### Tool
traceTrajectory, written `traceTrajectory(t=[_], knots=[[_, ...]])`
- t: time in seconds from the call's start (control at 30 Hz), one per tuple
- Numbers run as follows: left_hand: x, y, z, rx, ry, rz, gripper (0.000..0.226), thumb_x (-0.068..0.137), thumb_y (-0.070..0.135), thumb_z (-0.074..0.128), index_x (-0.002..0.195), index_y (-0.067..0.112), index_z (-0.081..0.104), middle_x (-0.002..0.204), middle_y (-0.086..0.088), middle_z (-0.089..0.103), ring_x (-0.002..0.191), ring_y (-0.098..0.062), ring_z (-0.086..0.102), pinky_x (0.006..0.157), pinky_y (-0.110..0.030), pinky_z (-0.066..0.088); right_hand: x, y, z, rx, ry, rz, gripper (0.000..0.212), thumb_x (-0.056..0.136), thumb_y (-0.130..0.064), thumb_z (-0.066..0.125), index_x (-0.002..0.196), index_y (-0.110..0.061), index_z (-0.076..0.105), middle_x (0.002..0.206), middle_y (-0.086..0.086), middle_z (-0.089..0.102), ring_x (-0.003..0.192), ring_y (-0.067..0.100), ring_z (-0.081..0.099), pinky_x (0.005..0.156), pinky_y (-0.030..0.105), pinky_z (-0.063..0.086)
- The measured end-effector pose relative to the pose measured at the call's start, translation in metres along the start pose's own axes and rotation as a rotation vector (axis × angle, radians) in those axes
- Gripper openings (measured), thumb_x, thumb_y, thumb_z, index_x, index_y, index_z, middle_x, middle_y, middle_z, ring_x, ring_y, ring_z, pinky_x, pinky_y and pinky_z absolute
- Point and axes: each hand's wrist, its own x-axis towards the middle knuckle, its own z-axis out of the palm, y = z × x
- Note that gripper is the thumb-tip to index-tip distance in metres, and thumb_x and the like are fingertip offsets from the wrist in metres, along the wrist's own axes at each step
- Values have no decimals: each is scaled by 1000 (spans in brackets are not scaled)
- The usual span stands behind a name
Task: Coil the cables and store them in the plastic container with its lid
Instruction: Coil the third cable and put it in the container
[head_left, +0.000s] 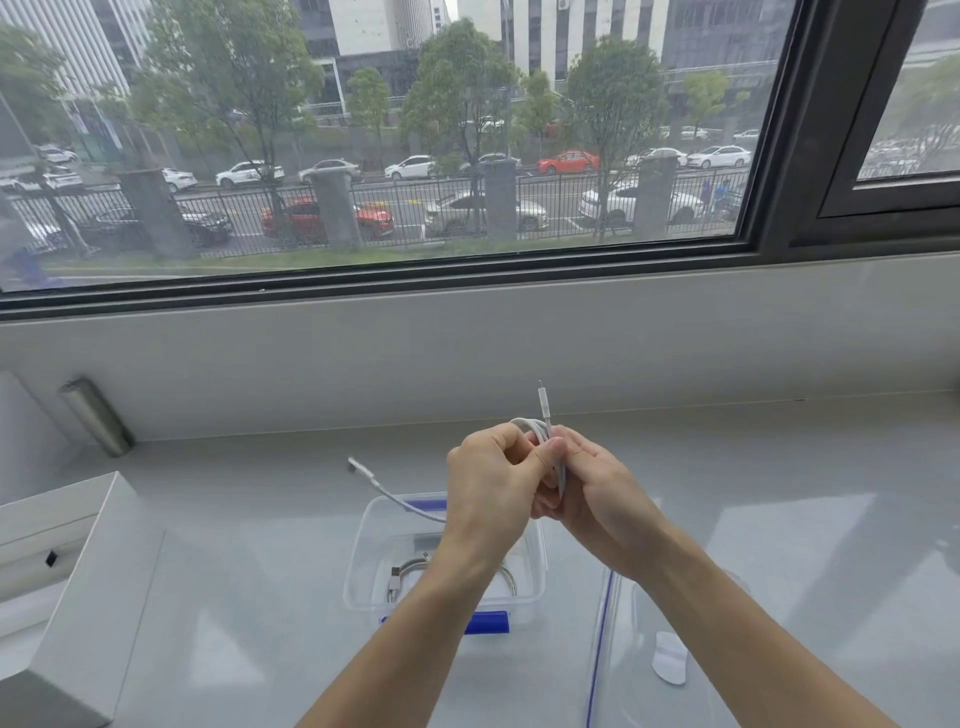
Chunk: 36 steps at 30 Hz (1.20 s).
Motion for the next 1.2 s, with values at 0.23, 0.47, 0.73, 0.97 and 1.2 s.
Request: traceTrajectory(t=[0.23,0.47,0.73,0.97,1.2], knots=[[0,-1,2,104,-37,38,33,74,26,78,49,15,59,46,3,60,41,-11,52,48,-29,49,0,0,-7,207,-125,115,39,96,-36,39,117,-10,60,99,9,47,79,19,37,70,31,40],[-4,-22,8,503,8,349,30,82,32,68,62,13,57,60,5,52,57,-19,46,55,-33,43,5,7,-16,440,-56,160,20,80,-31,67,85,-11,63,76,1,61,71,13,59,69,23,48],[-11,-43,-17,492,-113,526,27,84,41,53,104,30,67,68,6,63,57,-13,51,53,-30,47,10,-8,-24,551,129,79,26,89,-28,43,68,-14,49,55,0,41,53,17,47,68,30,46],[-11,-73,-51,573,-143,528,24,89,40,49,86,25,68,68,6,62,58,-15,55,54,-33,48,8,-19,-19,508,74,38,31,95,-28,38,68,-15,47,50,-4,30,39,11,31,46,23,37],[-15,-77,-56,722,-95,561,24,89,26,51,79,15,69,66,4,62,63,-17,54,65,-28,50,8,-9,-12,474,25,38,34,96,-30,37,68,-16,48,47,-6,29,36,8,28,42,21,25]])
